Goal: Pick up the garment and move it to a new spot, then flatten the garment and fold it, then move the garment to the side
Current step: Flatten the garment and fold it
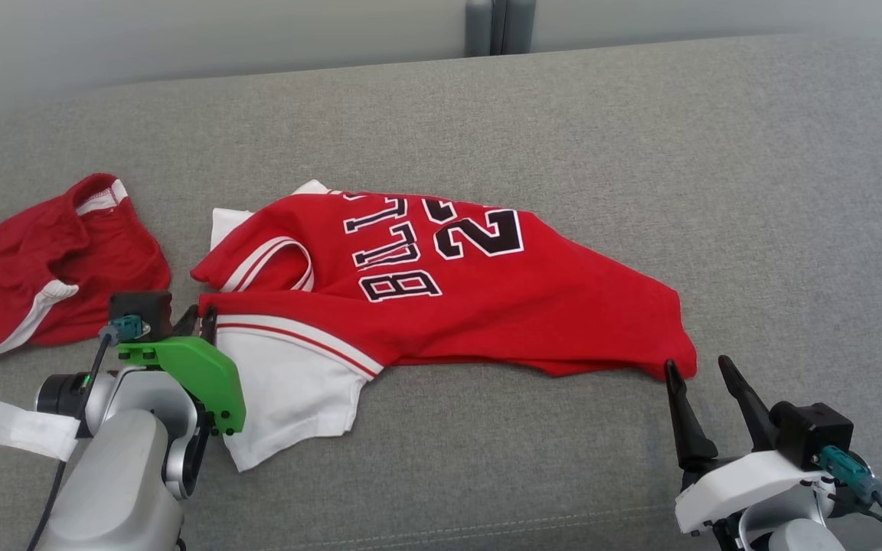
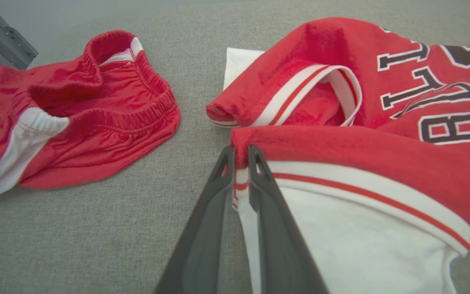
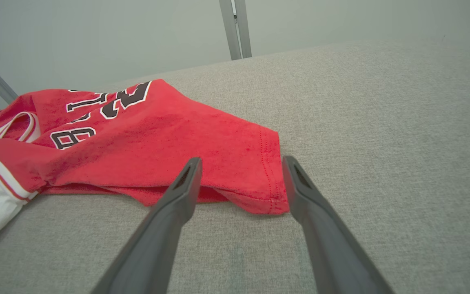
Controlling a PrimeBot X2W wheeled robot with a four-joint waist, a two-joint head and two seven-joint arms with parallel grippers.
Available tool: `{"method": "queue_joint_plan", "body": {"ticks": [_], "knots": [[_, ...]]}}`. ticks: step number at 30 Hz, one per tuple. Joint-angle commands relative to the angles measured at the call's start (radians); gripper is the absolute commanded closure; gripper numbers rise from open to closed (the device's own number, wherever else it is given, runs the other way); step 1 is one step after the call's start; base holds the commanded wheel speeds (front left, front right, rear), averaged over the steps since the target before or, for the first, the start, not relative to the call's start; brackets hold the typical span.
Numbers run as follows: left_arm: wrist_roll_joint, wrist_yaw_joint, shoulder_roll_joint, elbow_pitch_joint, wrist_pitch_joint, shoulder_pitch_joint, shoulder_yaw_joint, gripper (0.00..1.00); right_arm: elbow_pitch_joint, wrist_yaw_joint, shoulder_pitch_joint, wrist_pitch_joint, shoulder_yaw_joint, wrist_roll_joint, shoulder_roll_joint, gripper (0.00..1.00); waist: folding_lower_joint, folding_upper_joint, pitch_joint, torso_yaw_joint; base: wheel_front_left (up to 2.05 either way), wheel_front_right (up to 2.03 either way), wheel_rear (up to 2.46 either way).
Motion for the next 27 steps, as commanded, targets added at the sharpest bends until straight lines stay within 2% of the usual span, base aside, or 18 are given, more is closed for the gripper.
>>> {"method": "queue_joint_plan", "body": {"ticks": [1,6,8,16,20,27], "knots": [[0.007,-0.005,0.007,0.021,-0.013,-0.025,-0.003,0.0,-0.003,-0.001,-0.01,0.005,-0.003,-0.009,-0.002,0.0,0.0,0.0,0.006,-0.004,0.0,0.0,0.0],[0.011,-0.006,0.003,0.056,-0.05,-0.031,-0.007,0.0,0.003,-0.001,-0.004,0.006,-0.006,-0.012,-0.002,0.0,0.0,0.0,-0.006,0.001,0.0,0.0,0.0],[0.0,0.006,-0.003,0.064,-0.073,-0.01,0.003,0.0,0.007,-0.001,0.005,0.007,-0.008,-0.011,-0.002,0.0,0.0,0.0,-0.022,0.007,0.0,0.0,0.0],[-0.085,0.039,-0.055,-0.036,-0.285,0.121,0.098,0.0,0.013,-0.001,0.037,-0.005,-0.027,0.015,-0.002,0.0,0.0,0.0,-0.108,0.049,0.0,0.0,0.0],[-0.105,0.017,-0.081,-0.12,-0.329,0.202,0.13,0.0,0.018,-0.001,0.051,-0.005,-0.037,0.029,-0.002,0.0,0.0,0.0,-0.149,0.069,0.0,0.0,0.0],[-0.123,-0.013,-0.127,-0.262,-0.338,0.324,0.18,0.0,0.019,-0.001,0.054,0.001,-0.031,0.036,-0.002,0.0,0.0,0.0,-0.186,0.088,0.0,0.0,0.0]]}}
